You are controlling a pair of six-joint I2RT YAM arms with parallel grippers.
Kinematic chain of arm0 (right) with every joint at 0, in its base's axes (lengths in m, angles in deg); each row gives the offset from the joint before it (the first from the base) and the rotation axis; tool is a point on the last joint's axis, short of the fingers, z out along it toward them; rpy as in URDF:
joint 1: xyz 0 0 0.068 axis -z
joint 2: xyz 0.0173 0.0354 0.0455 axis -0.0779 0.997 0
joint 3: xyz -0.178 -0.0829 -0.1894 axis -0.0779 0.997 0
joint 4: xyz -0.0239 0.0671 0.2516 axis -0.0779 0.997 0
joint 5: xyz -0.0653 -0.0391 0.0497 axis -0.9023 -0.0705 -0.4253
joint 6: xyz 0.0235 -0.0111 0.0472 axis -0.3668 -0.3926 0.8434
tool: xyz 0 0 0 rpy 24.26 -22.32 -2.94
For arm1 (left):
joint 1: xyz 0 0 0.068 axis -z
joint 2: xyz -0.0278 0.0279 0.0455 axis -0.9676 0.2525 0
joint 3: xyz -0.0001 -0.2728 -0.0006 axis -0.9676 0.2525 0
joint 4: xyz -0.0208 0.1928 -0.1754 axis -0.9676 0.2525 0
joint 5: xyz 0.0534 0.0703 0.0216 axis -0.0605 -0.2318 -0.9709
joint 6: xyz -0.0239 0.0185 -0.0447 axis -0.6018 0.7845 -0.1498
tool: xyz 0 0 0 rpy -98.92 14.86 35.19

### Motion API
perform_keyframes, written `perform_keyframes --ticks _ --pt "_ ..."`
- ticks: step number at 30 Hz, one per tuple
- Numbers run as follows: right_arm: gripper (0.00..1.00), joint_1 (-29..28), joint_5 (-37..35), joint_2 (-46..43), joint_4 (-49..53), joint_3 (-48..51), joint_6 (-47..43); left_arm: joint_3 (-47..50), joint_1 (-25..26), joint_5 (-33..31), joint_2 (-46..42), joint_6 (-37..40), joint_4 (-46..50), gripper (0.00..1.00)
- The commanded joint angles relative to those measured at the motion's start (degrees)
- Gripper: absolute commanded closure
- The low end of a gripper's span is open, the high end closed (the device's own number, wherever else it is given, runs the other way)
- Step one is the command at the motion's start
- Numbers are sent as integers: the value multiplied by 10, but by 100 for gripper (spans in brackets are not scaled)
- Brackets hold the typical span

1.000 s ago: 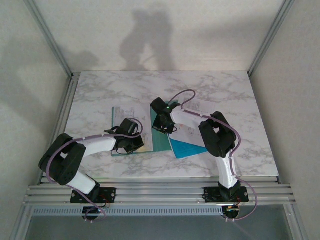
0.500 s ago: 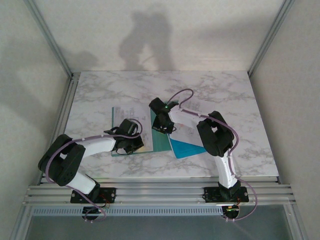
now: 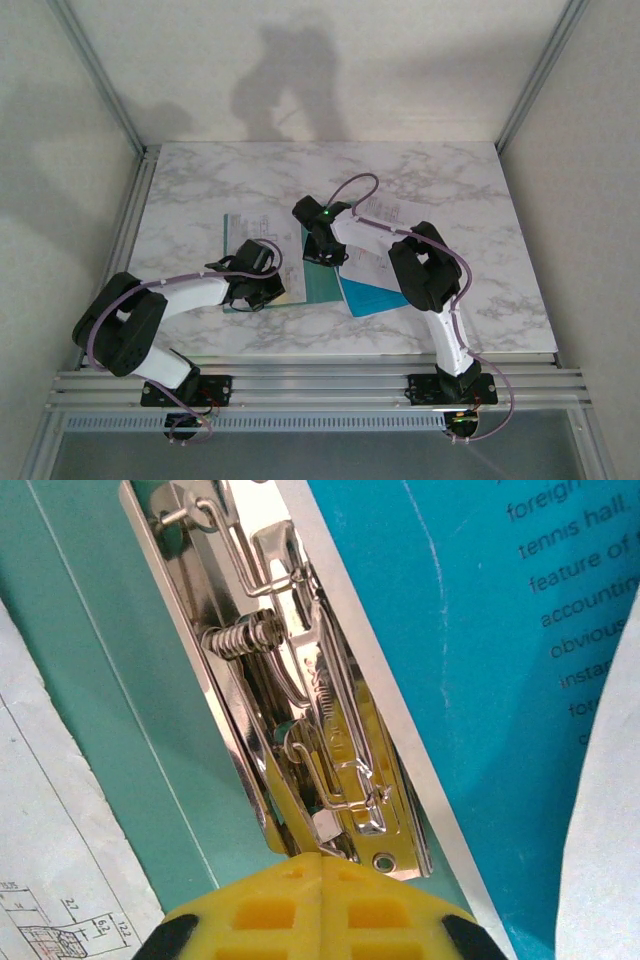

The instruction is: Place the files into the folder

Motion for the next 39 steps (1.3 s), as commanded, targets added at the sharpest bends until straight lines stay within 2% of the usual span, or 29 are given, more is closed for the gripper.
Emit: perform_keyframes --ticks 1,6,8,12,14,17,21,23,26,30,34,39 --pt "100 7 -62 40 77 20 -16 20 -8 -29 -5 -5 50 100" --pt "100 7 -40 -43 39 10 -17 21 -9 -28 -6 -4 49 100" --pt "95 7 -38 -88 19 15 -9 21 -8 -28 -6 -3 49 100" --pt "76 8 -39 -155 -10 41 7 22 -8 -26 -5 -2 47 100" --pt "68 11 -17 -167 -25 62 19 20 -8 -25 -4 -2 46 100" --pt "64 14 33 -179 -70 109 54 18 -8 -25 -4 -1 46 100" --pt "49 16 72 -193 -157 170 95 15 -9 -22 -2 0 46 100" --pt "44 19 85 -195 -188 189 110 14 -8 -22 -2 1 46 100" --pt "41 19 121 -186 -235 202 131 14 -8 -23 -3 3 46 100" --pt "39 19 148 -147 -245 172 148 15 -8 -24 -3 4 46 100" --pt "39 38 154 -111 -250 141 159 14 -8 -24 -3 5 45 100" --pt "43 60 138 -71 -236 71 131 16 -8 -27 -8 3 47 100"
